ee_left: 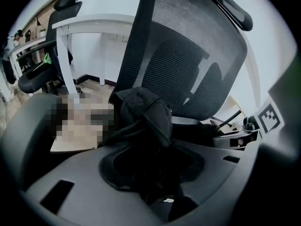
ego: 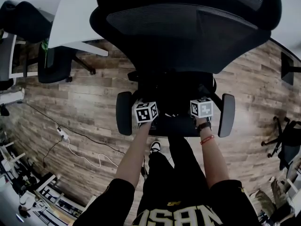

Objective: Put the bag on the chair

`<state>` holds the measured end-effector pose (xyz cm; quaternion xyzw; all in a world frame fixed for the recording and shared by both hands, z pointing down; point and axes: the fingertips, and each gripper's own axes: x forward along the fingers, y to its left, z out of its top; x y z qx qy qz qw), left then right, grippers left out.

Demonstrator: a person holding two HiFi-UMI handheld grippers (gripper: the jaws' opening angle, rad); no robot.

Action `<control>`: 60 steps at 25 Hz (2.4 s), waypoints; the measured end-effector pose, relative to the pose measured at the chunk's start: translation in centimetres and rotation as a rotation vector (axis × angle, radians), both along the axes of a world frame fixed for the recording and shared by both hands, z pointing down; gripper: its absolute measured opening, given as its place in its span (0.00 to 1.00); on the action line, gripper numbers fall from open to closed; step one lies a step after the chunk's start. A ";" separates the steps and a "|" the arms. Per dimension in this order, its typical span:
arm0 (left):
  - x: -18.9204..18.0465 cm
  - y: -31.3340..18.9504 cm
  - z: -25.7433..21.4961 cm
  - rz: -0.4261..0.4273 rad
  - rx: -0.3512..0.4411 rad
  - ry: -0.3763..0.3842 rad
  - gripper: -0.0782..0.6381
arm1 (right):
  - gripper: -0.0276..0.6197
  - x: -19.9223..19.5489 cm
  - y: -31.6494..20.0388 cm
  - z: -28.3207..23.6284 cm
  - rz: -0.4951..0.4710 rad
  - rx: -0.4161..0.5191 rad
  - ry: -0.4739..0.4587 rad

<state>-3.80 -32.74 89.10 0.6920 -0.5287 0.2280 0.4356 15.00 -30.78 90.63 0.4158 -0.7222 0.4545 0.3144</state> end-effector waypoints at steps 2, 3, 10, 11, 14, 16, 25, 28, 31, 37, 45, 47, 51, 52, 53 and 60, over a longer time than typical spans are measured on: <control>-0.3 -0.3 0.9 0.011 -0.006 -0.012 0.35 | 0.19 0.3 -0.1 0.8 -0.004 -0.008 0.012; -0.5 -0.5 1.3 0.018 -0.006 -0.019 0.35 | 0.19 0.4 -0.1 1.2 -0.006 -0.012 0.016; -2.1 -2.4 4.1 0.029 -0.019 -0.064 0.38 | 0.21 2.6 0.1 4.3 0.001 -0.042 0.058; -2.4 -2.6 4.4 0.026 -0.023 -0.067 0.39 | 0.22 2.9 0.4 4.9 0.003 -0.050 0.060; -3.1 -3.2 5.2 0.015 -0.031 -0.071 0.41 | 0.23 4.0 0.8 6.1 0.021 -0.066 0.078; -3.3 -3.4 5.5 0.003 -0.033 -0.072 0.45 | 0.24 4.7 1.3 7.1 0.041 -0.075 0.078; -3.4 -2.6 4.6 -0.037 -0.028 -0.067 0.62 | 0.33 5.4 1.3 5.9 0.131 -0.045 0.050; -2.9 -1.7 4.0 -0.034 -0.037 -0.058 0.64 | 0.49 5.5 1.7 5.3 0.157 -0.031 0.044; -2.5 -0.3 3.6 -0.022 -0.050 -0.051 0.64 | 0.52 5.6 2.7 4.7 0.176 -0.018 0.052; -1.8 1.9 1.8 -0.019 -0.039 -0.025 0.64 | 0.52 5.4 4.3 2.4 0.221 0.013 0.034; -0.9 4.1 -3.0 0.039 0.037 -0.028 0.64 | 0.52 3.3 5.1 -3.1 0.197 0.111 0.024; -0.5 3.9 -4.5 0.046 0.067 -0.022 0.64 | 0.52 2.7 4.7 -4.5 0.177 0.146 0.029; -0.1 4.0 -8.1 0.058 0.129 -0.008 0.64 | 0.51 1.6 4.2 -8.3 0.157 0.223 0.036; -0.2 4.2 -9.2 0.061 0.148 -0.005 0.64 | 0.50 1.2 4.2 -9.4 0.156 0.242 0.034; -0.3 4.3 -10.3 0.063 0.170 -0.003 0.64 | 0.50 0.8 4.3 -10.3 0.153 0.262 0.032; -1.1 4.4 -18.9 0.091 0.347 -0.013 0.58 | 0.45 -1.4 3.7 -18.1 0.135 0.418 0.036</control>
